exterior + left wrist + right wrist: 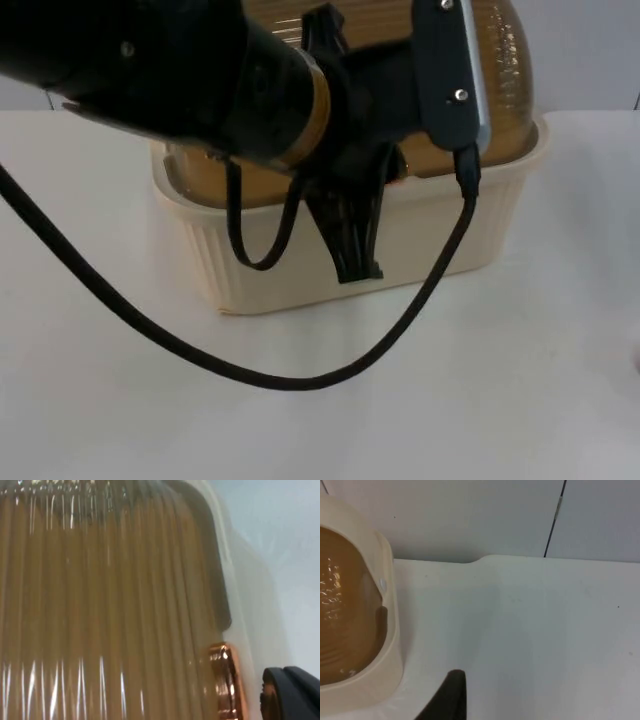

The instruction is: Open the box lid with the left hand, place the block into the box with the right hand, then close the box lid with the left hand.

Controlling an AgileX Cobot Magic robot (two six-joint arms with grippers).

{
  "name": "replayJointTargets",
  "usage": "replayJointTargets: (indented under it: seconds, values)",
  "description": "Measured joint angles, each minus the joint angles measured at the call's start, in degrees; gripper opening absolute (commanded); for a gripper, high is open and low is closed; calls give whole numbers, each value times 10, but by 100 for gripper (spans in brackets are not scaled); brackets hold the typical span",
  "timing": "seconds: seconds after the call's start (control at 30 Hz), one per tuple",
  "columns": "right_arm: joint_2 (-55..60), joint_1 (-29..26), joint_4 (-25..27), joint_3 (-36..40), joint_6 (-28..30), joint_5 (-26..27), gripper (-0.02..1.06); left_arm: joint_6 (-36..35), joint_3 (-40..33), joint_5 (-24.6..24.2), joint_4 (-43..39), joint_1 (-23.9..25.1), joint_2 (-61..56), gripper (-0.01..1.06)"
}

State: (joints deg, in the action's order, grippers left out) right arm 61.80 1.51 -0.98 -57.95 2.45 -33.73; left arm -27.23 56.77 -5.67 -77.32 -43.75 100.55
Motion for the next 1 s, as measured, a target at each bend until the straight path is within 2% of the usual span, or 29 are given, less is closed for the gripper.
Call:
replayJointTargets:
  seconds: [0.13,1.0]
  values:
    - [0,0,0,0,-1,0,105,0,10,-23,0,0,23,0]
    - [0,0,0,0,-1,-9,105,0,49,-54,-23,-6,52,0]
